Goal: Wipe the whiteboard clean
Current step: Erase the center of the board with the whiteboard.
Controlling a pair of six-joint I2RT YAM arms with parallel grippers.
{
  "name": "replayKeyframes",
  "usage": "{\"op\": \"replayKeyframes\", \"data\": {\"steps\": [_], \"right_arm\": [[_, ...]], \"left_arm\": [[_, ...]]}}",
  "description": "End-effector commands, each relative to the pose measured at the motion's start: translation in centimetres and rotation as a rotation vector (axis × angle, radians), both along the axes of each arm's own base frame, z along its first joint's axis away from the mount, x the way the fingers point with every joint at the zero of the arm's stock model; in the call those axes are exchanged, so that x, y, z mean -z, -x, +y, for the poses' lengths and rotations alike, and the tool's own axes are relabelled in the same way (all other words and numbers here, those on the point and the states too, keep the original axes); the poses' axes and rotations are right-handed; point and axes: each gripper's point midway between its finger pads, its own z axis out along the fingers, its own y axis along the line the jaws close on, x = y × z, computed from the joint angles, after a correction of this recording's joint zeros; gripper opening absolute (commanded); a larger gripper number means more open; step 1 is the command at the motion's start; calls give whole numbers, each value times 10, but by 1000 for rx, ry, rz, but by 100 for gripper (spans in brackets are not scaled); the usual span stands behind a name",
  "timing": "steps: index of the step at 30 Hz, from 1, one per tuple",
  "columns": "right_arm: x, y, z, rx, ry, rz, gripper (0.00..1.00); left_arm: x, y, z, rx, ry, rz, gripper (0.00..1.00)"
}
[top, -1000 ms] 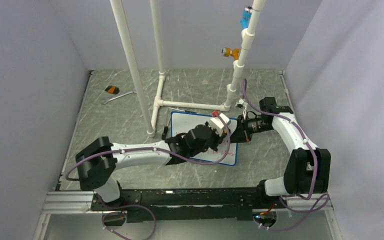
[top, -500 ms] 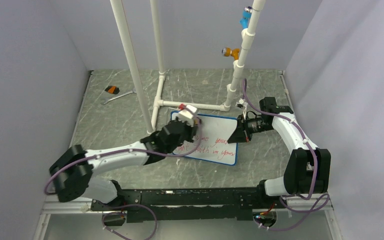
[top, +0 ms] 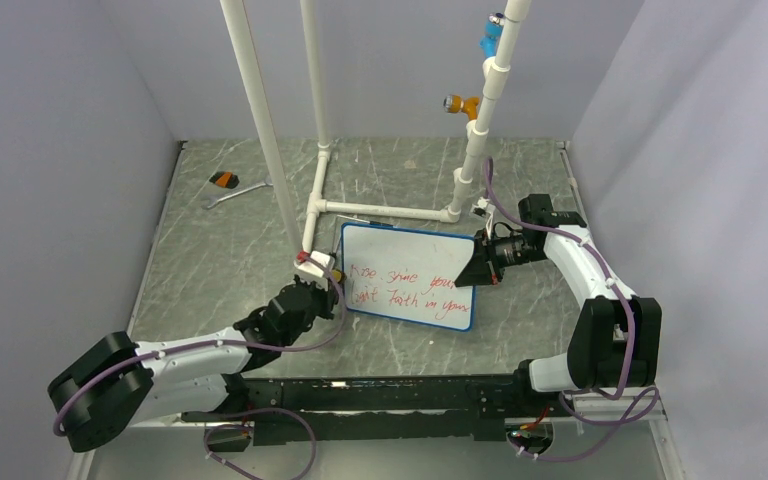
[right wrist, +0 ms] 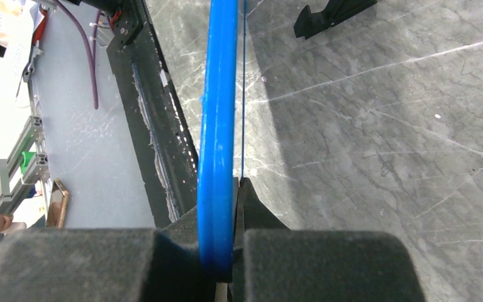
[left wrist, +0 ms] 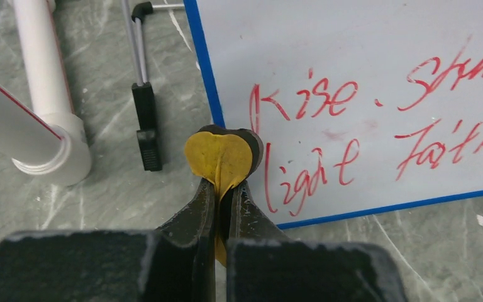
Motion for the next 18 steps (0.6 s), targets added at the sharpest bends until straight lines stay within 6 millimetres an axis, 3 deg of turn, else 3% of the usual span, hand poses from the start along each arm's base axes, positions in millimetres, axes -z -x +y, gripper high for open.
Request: {"op": "replayKeyframes", "data": {"steps": [1, 13, 18], "right_arm": [[-14, -2, 5, -29, -33, -58, 0], [-14, -2, 5, -29, -35, -54, 0], [-14, -1, 5, -29, -35, -56, 0]], "left_arm": [[-40, -18, -6, -17, 85, -143, 0], [-47, -46, -28, -26, 9, -159, 0], [-27, -44, -28, -27, -38, -83, 0]]}}
